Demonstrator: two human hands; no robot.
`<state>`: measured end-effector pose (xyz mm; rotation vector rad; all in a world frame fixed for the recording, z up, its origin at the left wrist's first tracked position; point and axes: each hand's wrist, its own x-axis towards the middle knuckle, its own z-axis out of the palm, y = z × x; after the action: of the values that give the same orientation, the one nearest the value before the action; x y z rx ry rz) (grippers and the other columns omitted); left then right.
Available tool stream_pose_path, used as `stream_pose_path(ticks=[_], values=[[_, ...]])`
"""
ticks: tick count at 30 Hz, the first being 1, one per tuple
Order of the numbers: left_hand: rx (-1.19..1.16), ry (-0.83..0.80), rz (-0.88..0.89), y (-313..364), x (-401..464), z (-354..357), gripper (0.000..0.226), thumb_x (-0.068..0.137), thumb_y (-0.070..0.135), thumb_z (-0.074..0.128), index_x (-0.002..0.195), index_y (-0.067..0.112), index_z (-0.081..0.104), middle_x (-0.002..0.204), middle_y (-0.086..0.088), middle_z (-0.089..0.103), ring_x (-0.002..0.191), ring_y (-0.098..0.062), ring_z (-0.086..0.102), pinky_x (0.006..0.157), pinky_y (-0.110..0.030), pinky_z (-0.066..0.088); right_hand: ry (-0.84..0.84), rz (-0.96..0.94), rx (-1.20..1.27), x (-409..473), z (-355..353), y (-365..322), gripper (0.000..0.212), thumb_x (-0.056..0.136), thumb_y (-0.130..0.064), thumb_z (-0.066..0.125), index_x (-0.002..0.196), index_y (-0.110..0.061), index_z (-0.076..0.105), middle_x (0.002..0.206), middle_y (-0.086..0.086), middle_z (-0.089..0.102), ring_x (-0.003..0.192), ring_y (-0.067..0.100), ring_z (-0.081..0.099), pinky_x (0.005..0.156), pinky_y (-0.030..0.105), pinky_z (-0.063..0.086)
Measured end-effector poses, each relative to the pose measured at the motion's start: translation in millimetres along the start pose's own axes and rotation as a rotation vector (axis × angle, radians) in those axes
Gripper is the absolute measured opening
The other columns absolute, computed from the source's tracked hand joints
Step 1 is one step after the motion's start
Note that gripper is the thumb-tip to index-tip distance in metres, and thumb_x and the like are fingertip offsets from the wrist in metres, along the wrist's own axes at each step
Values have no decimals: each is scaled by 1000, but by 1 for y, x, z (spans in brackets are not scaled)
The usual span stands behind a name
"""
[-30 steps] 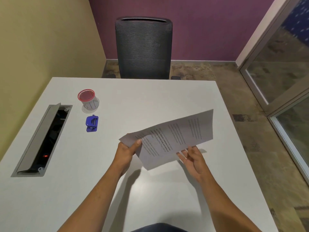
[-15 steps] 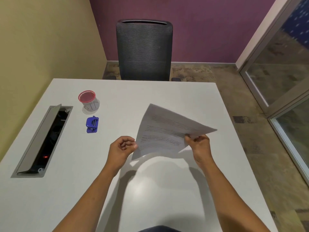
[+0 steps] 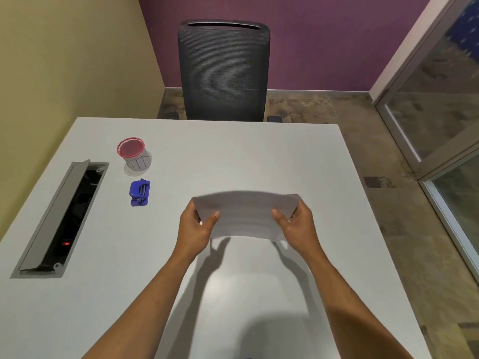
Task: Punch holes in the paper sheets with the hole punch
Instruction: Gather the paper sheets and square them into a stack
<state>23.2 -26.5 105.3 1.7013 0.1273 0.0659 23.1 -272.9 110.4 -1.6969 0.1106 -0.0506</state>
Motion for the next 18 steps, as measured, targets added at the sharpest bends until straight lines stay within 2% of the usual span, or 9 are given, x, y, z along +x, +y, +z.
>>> stream_pose_path(ticks=[2, 4, 7, 9, 13, 15, 18], values=[[7, -17, -49, -11, -1, 4, 33, 87, 9, 71, 112, 27, 60, 106, 6, 70, 100, -10, 66, 91, -39, 53, -27, 56, -45, -1, 7, 14, 31, 87, -10, 71, 111, -25, 59, 103, -11, 69, 98, 6, 67, 81, 17, 52], [22, -22, -84, -20, -2, 9, 34, 88, 11, 69, 120, 14, 59, 114, -3, 68, 108, -16, 64, 98, -44, 50, -22, 115, -62, -2, 12, 27, 33, 88, -8, 69, 118, -17, 60, 105, -10, 68, 100, 4, 66, 78, 12, 50], [19, -4, -108, -26, 2, 13, 31, 90, 15, 67, 121, 17, 60, 112, 2, 69, 105, -6, 65, 96, -39, 52, 9, 168, -73, -1, 14, 39, 30, 89, -7, 68, 117, -15, 61, 103, -7, 69, 91, -8, 66, 74, 7, 49], [13, -5, -119, -29, 6, 15, 29, 91, 16, 66, 119, 17, 61, 110, 5, 70, 103, -6, 66, 92, -35, 53, 19, 191, -61, 0, 14, 45, 28, 89, -6, 67, 115, -17, 62, 103, -9, 70, 89, -10, 66, 74, 7, 49], [-4, -6, -101, -29, 18, 16, 30, 90, 16, 67, 110, 37, 60, 105, 16, 70, 98, -1, 66, 80, -15, 52, 9, 206, -51, 5, 12, 52, 28, 90, -9, 66, 112, -26, 62, 105, -15, 70, 93, -4, 67, 78, 14, 52], [19, -7, -87, -29, 27, 15, 33, 90, 17, 67, 108, 42, 57, 108, 15, 68, 99, -1, 65, 80, -16, 53, -7, 188, -35, 11, 12, 54, 28, 91, -10, 66, 112, -28, 63, 107, -15, 71, 94, 1, 69, 77, 16, 56], [55, -11, -101, -35, 41, 11, 34, 89, 16, 68, 104, 43, 54, 108, 19, 66, 97, 3, 65, 79, -15, 53, -49, 150, -7, 25, 13, 58, 29, 91, -9, 67, 119, -16, 65, 111, -7, 73, 99, 8, 70, 79, 21, 56]])
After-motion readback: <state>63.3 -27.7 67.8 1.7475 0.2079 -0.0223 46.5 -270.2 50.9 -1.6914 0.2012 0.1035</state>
